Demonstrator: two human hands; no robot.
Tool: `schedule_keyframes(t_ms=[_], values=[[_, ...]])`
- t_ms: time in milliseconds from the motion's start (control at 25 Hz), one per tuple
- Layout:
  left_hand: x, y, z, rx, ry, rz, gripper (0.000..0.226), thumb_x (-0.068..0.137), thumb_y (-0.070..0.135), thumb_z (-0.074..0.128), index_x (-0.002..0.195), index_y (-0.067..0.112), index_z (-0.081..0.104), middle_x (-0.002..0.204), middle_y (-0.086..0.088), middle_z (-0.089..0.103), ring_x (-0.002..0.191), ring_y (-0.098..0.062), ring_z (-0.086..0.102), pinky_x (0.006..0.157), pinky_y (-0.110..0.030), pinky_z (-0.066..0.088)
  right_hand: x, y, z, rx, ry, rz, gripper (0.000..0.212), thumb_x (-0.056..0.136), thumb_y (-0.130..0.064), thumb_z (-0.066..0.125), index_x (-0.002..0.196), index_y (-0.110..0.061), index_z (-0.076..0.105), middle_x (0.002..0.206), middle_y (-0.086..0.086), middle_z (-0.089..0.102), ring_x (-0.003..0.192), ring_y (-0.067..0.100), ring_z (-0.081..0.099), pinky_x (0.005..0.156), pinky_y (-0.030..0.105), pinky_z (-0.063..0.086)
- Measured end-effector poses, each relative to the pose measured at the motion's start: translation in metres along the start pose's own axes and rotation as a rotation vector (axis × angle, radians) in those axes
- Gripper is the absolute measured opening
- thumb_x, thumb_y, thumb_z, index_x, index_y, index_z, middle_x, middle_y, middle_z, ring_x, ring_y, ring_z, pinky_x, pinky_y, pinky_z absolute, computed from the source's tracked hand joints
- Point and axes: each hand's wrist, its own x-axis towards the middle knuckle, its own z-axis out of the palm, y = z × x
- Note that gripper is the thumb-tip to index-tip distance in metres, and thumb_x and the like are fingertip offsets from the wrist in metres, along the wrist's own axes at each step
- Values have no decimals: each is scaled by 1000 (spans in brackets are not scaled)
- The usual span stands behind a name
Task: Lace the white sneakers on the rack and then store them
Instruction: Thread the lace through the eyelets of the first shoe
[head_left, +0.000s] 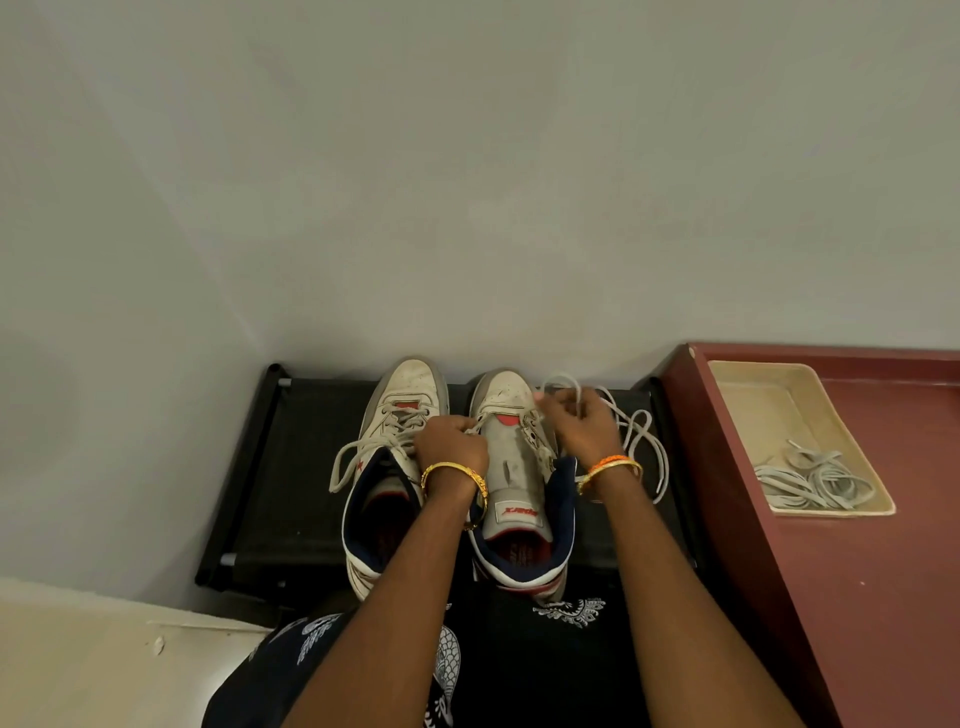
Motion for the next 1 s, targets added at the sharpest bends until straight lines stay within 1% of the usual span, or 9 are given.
schedule_keyframes(t_ms=[80, 200, 280, 440, 560, 680, 800, 880, 1000], values=[[0, 0, 0, 7, -1, 0, 31, 85, 1, 53, 110, 6, 69, 111, -14, 68, 105, -29, 61, 88, -30, 48, 4, 9, 11, -265, -23, -63, 24, 82, -30, 72, 93, -12, 61, 84, 3, 63, 81, 20, 59, 78, 32, 50], [1, -2, 1, 2, 4, -4, 31, 84, 0, 53, 110, 6, 70, 111, -13, 69, 105, -28, 61, 88, -28, 47, 9, 13, 11, -286, 4, -86, 13, 84, -25, 70, 81, -17, 61, 76, 2, 60, 78, 20, 57, 73, 28, 45], [1, -1, 3, -9, 16, -23, 29, 84, 1, 55, 108, 6, 70, 109, -14, 69, 103, -28, 62, 86, -29, 48, 8, 12, 10, -257, 66, -80, 8, 85, -23, 68, 84, -15, 66, 79, 6, 64, 78, 22, 60, 74, 31, 49], [1, 0, 2, -18, 47, -53, 25, 84, 3, 57, 105, 5, 71, 105, -15, 70, 100, -29, 64, 84, -32, 50, 6, 9, -8, 362, 314, 158, 8, 90, -7, 60, 83, -8, 60, 86, 16, 64, 66, 21, 64, 59, 38, 57], [1, 0, -1, 32, 79, -49, 25, 86, 4, 57, 107, 4, 71, 106, -16, 70, 101, -31, 63, 85, -33, 50, 11, 14, -48, 762, 562, 149, 8, 96, -7, 49, 103, -10, 52, 98, 18, 63, 63, 20, 69, 55, 37, 58], [2, 1, -1, 51, 65, -53, 27, 85, 2, 56, 107, 5, 70, 107, -15, 69, 101, -31, 62, 83, -33, 49, 3, 11, -62, 937, 479, 131, 8, 100, -6, 37, 107, -8, 41, 91, 19, 61, 65, 21, 69, 63, 41, 60], [-3, 8, -1, 91, 4, 24, 17, 81, 1, 56, 85, 13, 67, 91, -12, 65, 90, -29, 60, 75, -31, 46, -7, -14, -58, 995, 325, 145, 19, 100, -4, 37, 86, -8, 49, 70, 7, 54, 64, 18, 59, 67, 40, 56], [-7, 19, -5, 97, -16, 195, 21, 81, 7, 59, 100, 12, 66, 99, -9, 66, 95, -26, 60, 79, -31, 47, -3, -30, -58, 870, 276, 106, 24, 98, -4, 40, 80, -11, 53, 67, 4, 52, 60, 15, 55, 67, 37, 55], [-19, 40, -8, 34, -29, 373, 35, 83, 8, 60, 117, 11, 64, 115, -5, 66, 107, -21, 59, 88, -24, 43, 17, -26, -61, 191, 440, -30, 20, 92, -3, 44, 95, -8, 63, 93, 14, 64, 83, 27, 61, 79, 42, 52]])
